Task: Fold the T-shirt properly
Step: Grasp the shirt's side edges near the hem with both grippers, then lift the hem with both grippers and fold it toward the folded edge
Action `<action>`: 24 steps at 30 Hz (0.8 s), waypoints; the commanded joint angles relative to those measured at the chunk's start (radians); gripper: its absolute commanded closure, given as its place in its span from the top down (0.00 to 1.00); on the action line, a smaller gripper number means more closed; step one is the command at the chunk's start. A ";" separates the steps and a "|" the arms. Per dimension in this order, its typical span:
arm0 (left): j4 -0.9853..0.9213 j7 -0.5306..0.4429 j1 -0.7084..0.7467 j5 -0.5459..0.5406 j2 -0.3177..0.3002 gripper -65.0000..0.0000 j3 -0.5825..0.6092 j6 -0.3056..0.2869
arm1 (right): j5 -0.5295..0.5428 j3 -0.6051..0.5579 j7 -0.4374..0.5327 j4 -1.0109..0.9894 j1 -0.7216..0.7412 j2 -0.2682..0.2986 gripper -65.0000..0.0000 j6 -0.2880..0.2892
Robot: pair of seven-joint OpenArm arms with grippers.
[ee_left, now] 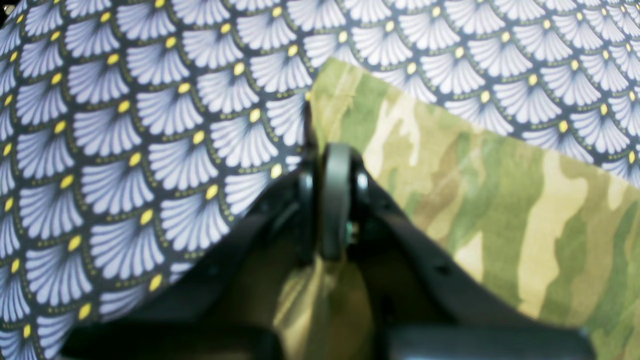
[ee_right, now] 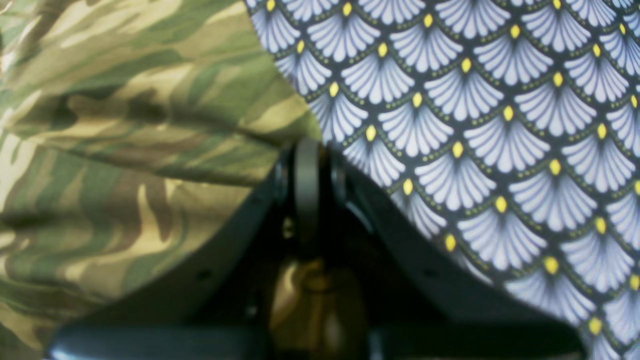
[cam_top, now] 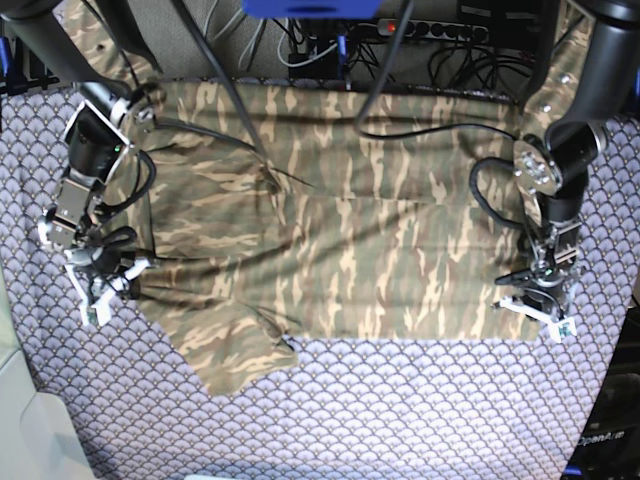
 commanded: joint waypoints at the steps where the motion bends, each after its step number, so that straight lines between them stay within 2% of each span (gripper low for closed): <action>1: 0.002 0.042 -0.020 0.004 -0.005 0.00 0.002 -0.027 | -0.022 0.002 -0.025 0.044 -0.003 0.015 0.00 -0.012; 3: 0.002 0.047 -0.020 0.001 -0.005 0.00 0.002 -0.081 | -0.024 0.002 -0.025 0.112 -0.023 -0.011 0.00 -0.012; 7: 0.002 0.099 -0.020 -0.003 -0.005 0.00 -0.002 -0.124 | -0.024 -0.026 -0.025 0.225 -0.066 -0.044 0.00 -0.012; 16: 0.002 0.107 -0.017 -0.005 -0.010 0.00 -0.004 -0.126 | -0.019 -0.126 -0.023 0.314 -0.126 -0.065 0.00 -0.012; 24: 0.002 0.108 -0.017 -0.006 -0.011 0.00 -0.005 -0.127 | -0.019 -0.130 -0.023 0.320 -0.120 -0.071 0.00 -0.012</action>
